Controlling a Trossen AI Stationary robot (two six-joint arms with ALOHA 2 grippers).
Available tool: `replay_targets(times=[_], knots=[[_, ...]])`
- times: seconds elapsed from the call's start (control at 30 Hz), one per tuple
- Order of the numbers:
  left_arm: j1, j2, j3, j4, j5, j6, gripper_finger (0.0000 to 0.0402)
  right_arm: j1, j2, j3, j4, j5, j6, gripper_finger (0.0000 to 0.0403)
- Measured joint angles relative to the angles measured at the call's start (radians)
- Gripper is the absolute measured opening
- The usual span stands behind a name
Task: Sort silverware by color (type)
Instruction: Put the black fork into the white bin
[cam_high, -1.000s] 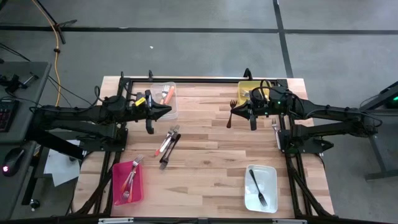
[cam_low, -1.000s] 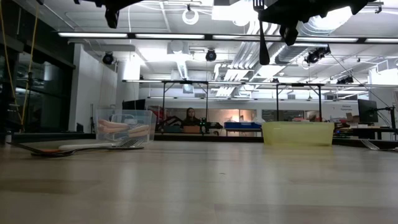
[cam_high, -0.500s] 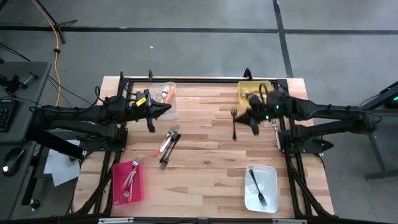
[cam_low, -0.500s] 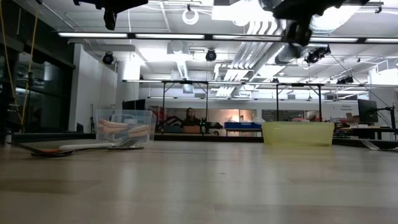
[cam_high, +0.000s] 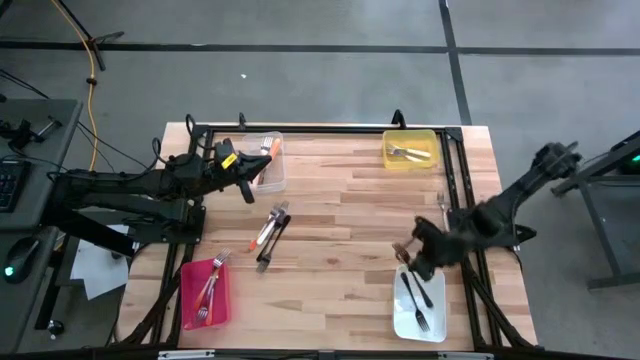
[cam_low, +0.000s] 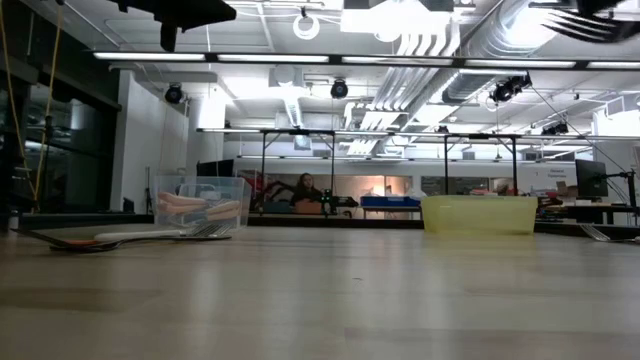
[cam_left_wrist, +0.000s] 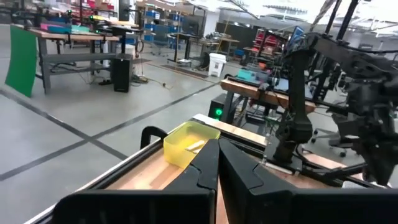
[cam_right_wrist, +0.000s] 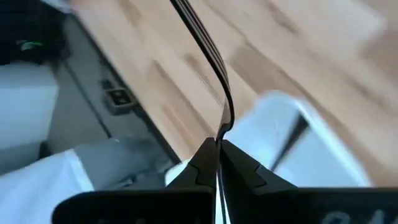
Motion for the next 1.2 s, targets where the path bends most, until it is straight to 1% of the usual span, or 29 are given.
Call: replay_targets(times=[0.1,0.13,0.2,0.33,0.47,0.7,0.9,1.03,1.2], knots=[[0.000,0.000,0.000,0.000,0.000,0.001,0.0000,0.067,0.052,0.000,-0.009,0.078,0.200,0.0000],[0.000,0.000,0.000,0.000,0.000,0.001,0.0000,0.081,0.070,0.000,-0.012,0.089,0.254,0.0000],[0.000,0.000,0.000,0.000,0.003,0.001,0.0000,0.106,0.113,0.000,-0.013,0.087,0.331,0.0000],[0.000,0.000,0.000,0.000,0.003,0.001,0.0000,0.149,0.201,0.000,-0.014,0.047,0.453,0.0000],[0.000,0.000,0.000,0.000,0.003,0.001,0.0000,0.178,0.262,0.000,-0.008,-0.011,0.497,0.0000],[0.000,0.000,0.000,0.000,0.004,0.001,0.0000,0.180,0.313,0.000,0.029,-0.015,0.521,0.0000],[0.000,0.000,0.000,0.000,0.004,0.002,0.0000,0.181,0.377,0.000,0.048,-0.109,0.513,0.0000],[0.000,0.000,0.000,0.000,0.004,0.001,0.0000,0.180,0.406,0.000,0.060,-0.117,0.513,0.0000],[0.000,0.000,0.000,0.000,0.004,0.002,0.0000,0.178,0.412,0.000,0.060,-0.117,0.540,0.0000]])
